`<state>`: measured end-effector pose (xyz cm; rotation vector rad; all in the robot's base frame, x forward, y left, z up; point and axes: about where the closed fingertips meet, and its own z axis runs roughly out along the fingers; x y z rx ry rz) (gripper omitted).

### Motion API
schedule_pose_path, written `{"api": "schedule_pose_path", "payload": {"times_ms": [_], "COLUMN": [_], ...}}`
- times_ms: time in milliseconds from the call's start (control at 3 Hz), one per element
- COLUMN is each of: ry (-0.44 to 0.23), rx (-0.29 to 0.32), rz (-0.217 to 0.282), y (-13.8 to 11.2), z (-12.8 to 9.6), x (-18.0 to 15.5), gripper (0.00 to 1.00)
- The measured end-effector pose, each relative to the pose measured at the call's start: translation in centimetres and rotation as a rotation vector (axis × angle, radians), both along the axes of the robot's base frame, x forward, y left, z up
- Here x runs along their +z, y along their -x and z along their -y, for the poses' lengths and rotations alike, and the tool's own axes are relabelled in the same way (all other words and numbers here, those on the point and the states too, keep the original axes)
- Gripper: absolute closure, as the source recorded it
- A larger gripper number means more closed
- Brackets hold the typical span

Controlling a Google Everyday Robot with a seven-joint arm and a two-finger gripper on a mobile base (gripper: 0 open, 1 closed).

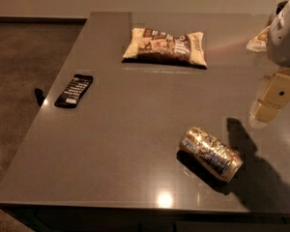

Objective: Pick orange can

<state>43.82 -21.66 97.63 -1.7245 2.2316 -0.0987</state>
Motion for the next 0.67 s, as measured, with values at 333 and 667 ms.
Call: {"api": "schedule_pose_path", "payload": {"times_ms": [333, 667], "ry": [0.0, -0.014], "rx": [0.0, -0.026], "rz": [0.0, -0.022], "y": [0.0, 0.69], "z": [0.0, 0.18], "x": [0.0, -0.52], "gripper": [0.0, 0.0]}}
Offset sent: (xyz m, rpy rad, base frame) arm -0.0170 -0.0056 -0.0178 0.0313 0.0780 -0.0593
